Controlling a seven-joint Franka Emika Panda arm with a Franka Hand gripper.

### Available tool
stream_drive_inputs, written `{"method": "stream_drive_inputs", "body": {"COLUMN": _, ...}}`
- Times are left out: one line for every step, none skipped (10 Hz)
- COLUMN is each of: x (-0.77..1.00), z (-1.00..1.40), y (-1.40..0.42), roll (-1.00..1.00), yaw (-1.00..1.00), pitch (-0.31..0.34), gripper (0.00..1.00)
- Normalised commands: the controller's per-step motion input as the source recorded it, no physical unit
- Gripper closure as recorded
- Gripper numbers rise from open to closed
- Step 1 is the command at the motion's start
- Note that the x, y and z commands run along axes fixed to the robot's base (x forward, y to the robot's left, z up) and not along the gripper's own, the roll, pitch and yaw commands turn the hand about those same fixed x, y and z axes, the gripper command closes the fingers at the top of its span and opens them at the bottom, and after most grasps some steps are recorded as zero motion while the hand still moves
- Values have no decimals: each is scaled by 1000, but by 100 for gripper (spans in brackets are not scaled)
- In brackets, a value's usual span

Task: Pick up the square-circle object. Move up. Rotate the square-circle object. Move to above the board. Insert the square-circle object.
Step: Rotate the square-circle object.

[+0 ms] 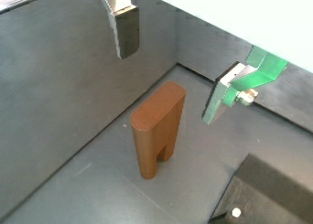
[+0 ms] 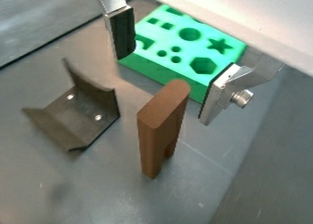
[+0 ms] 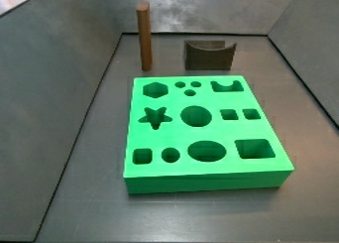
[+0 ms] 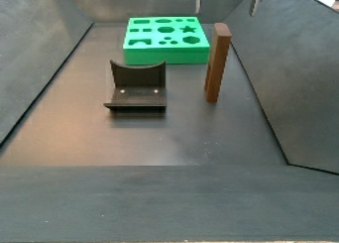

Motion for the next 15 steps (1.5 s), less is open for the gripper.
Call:
{"method": "stream_drive_inputs", "body": {"x": 31, "z": -34, "y": 49, "roll": 3, "yaw": -1000, "pitch": 9, "gripper": 0}}
{"method": "stream_drive_inputs", "body": {"x": 33, "z": -30, "y": 36, "roll": 3, "yaw": -1000, "pitch": 10, "gripper": 0}}
{"method": "stream_drive_inputs", "body": {"x": 33, "z": -29, "y": 34, "roll": 3, "yaw": -1000, "pitch": 10, "gripper": 0}}
{"method": "stream_drive_inputs", "body": {"x": 34, "z": -27, "y": 31, "roll": 4, "yaw": -1000, "pitch": 10, "gripper": 0}}
{"method": "stream_drive_inputs", "body": {"x": 35, "z": -26, "y": 29, "roll": 4, "yaw": -1000, "pitch": 11, "gripper": 0}}
{"method": "stream_drive_inputs", "body": {"x": 35, "z": -24, "y": 28, "roll": 4, "yaw": -1000, "pitch": 11, "gripper": 0}}
{"method": "stream_drive_inputs", "body": {"x": 35, "z": -24, "y": 28, "roll": 4, "yaw": -1000, "pitch": 12, "gripper": 0}}
{"method": "stream_drive_inputs", "body": {"x": 36, "z": -23, "y": 27, "roll": 5, "yaw": -1000, "pitch": 13, "gripper": 0}}
{"method": "stream_drive_inputs", "body": {"x": 36, "z": -23, "y": 27, "roll": 5, "yaw": -1000, "pitch": 13, "gripper": 0}}
{"method": "stream_drive_inputs", "body": {"x": 36, "z": -23, "y": 26, "roll": 5, "yaw": -1000, "pitch": 15, "gripper": 0}}
{"method": "stream_drive_inputs", "body": {"x": 36, "z": -23, "y": 26, "roll": 5, "yaw": -1000, "pitch": 16, "gripper": 0}}
{"method": "stream_drive_inputs", "body": {"x": 36, "z": -22, "y": 26, "roll": 6, "yaw": -1000, "pitch": 18, "gripper": 0}}
{"method": "stream_drive_inputs", "body": {"x": 36, "z": -22, "y": 26, "roll": 7, "yaw": -1000, "pitch": 19, "gripper": 0}}
{"method": "stream_drive_inputs", "body": {"x": 36, "z": -22, "y": 26, "roll": 7, "yaw": -1000, "pitch": 22, "gripper": 0}}
{"method": "stream_drive_inputs", "body": {"x": 36, "z": -22, "y": 26, "roll": 9, "yaw": -1000, "pitch": 26, "gripper": 0}}
